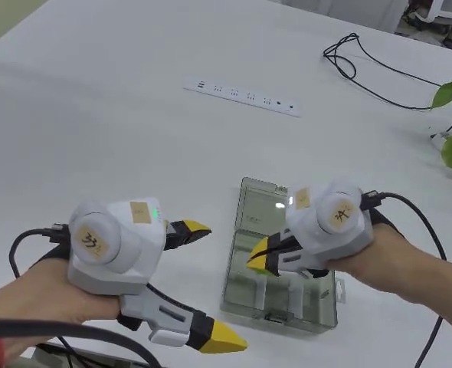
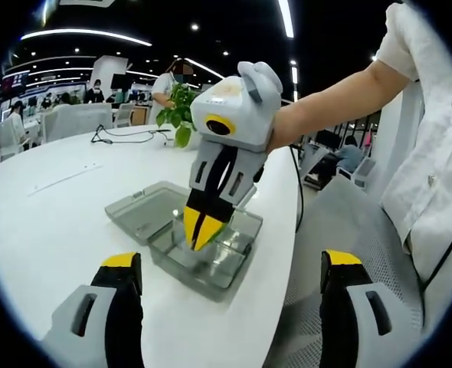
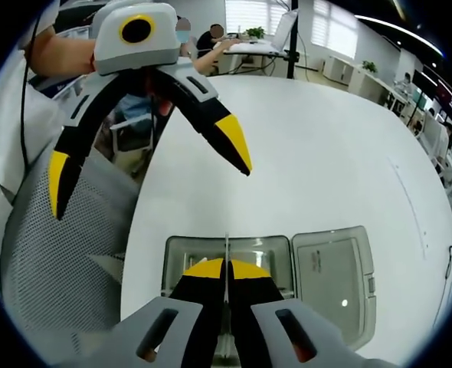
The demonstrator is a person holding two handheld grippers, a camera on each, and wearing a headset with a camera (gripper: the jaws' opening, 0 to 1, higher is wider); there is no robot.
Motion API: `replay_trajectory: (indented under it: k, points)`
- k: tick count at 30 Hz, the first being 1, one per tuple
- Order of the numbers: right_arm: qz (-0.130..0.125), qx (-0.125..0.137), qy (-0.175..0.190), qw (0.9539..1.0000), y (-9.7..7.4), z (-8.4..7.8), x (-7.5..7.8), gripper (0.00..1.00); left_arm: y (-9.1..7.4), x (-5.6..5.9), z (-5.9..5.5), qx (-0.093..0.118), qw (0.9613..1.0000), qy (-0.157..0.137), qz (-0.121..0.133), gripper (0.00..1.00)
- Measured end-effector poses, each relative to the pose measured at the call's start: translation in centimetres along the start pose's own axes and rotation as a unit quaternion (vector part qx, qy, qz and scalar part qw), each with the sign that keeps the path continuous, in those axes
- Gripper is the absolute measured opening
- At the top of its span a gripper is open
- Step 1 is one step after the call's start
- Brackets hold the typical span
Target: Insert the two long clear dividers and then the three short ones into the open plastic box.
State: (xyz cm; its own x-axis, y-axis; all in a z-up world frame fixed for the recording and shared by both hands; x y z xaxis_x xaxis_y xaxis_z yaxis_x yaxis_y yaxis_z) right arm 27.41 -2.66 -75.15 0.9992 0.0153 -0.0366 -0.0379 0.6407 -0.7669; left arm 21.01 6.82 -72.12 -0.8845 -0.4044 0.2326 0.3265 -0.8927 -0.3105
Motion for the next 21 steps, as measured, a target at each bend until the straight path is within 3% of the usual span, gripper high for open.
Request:
replay_trajectory:
  k: [12, 21]
  points:
    - [0.005, -0.049, -0.018, 0.9986, 1.4, -0.4, -0.1, 0.02, -0.1, 0.0, -0.2, -0.002, 1.0000, 0.000, -0.001, 0.99]
    - [0.004, -0.055, -0.019, 0.9983, 1.3, -0.4, -0.1, 0.02, -0.1, 0.0, -0.2, -0.005, 1.0000, 0.001, -0.001, 0.99]
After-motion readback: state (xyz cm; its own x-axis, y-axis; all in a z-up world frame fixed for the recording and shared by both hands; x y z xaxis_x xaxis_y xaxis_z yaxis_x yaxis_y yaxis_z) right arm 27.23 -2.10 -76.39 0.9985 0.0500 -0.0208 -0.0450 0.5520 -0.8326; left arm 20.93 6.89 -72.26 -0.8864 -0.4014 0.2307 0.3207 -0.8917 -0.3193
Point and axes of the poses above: the centre of the closed fingertips' face, and the gripper's own axes: y roughly forward along the fingers, x roughly to its right, z roughly out of its top, the point moved 6 cm from there along -y, roughly backward along the fingers, and after that the axes turned 5 degrees about x, right-handed, at the moved point
